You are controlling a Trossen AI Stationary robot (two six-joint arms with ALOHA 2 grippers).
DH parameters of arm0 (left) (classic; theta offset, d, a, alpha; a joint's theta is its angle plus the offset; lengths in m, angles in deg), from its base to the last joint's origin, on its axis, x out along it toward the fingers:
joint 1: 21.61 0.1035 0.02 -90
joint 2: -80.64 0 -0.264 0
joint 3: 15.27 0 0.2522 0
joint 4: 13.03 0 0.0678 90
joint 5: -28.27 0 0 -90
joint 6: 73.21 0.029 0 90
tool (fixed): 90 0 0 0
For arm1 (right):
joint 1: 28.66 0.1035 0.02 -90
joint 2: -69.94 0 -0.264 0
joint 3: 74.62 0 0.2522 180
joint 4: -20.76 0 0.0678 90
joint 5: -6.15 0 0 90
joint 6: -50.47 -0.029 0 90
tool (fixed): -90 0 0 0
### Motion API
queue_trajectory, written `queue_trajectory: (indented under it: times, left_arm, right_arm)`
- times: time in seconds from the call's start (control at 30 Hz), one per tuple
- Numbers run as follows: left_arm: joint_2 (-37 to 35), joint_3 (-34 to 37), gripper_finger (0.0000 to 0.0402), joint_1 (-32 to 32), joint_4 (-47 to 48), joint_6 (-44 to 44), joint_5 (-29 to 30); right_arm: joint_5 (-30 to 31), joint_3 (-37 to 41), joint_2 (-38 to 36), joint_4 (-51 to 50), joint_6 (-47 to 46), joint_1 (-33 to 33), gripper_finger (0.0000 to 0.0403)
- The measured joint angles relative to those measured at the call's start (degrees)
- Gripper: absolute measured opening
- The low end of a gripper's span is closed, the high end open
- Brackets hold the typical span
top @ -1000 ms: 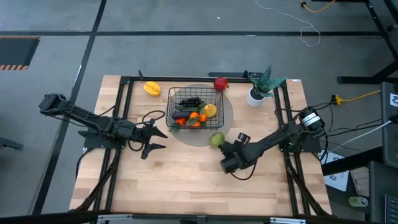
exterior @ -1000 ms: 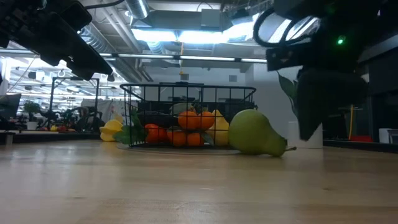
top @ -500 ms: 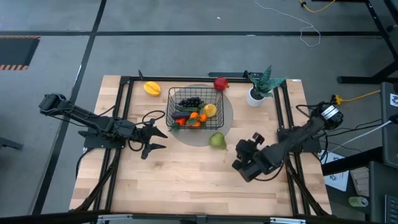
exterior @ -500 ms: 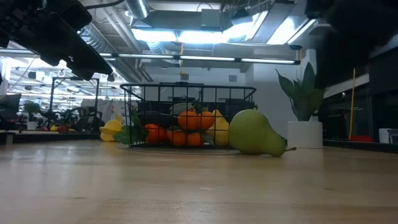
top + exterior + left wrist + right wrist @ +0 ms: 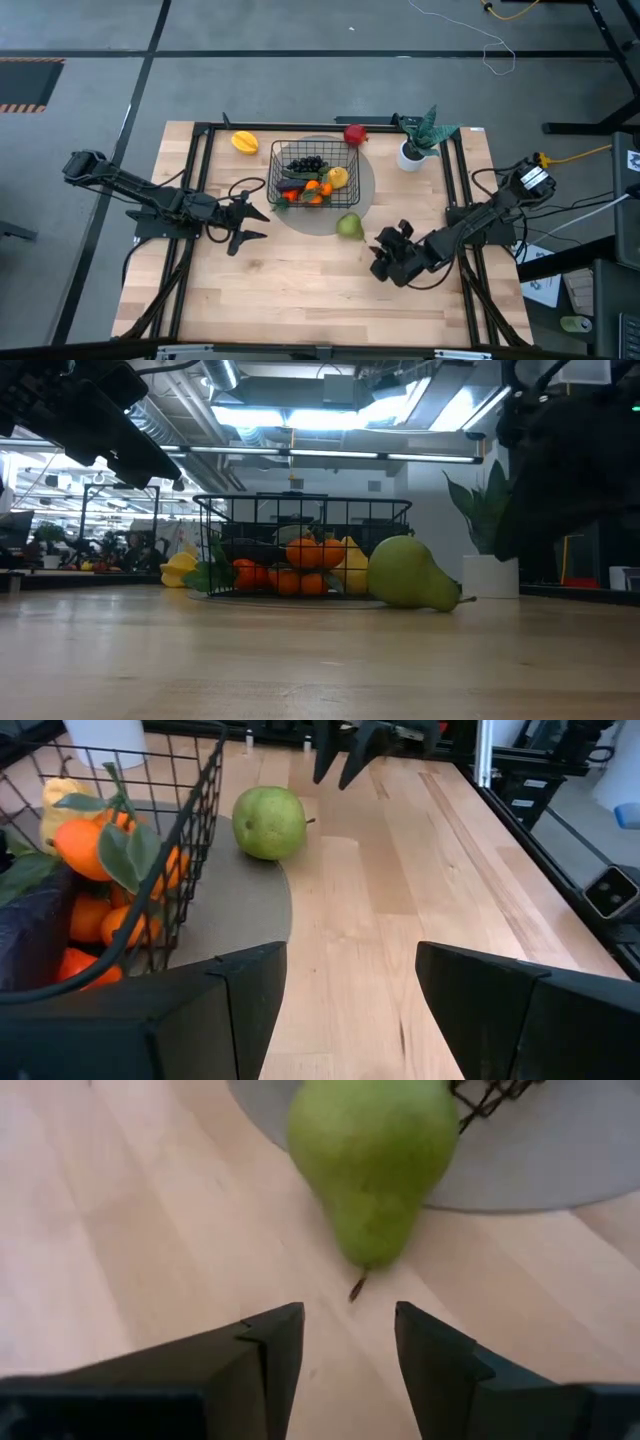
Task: Build produce basket
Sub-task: Put the green pear into the wire basket
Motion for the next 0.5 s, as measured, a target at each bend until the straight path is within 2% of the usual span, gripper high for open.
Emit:
queue_trajectory:
  times: [0.3,0.5]
  left_arm:
    - [0.0,0.0,0.0213,0.0,-0.1,0.0,1.3]
    - [0.0,0.0,0.0213,0.0,0.0,0.0,1.3]
  right_arm:
    - [-3.6,0.1,4.2,3.5,5.6,-4.8,0.0149]
    - [-5.3,0.1,6.0,5.3,6.1,-6.4,0.0149]
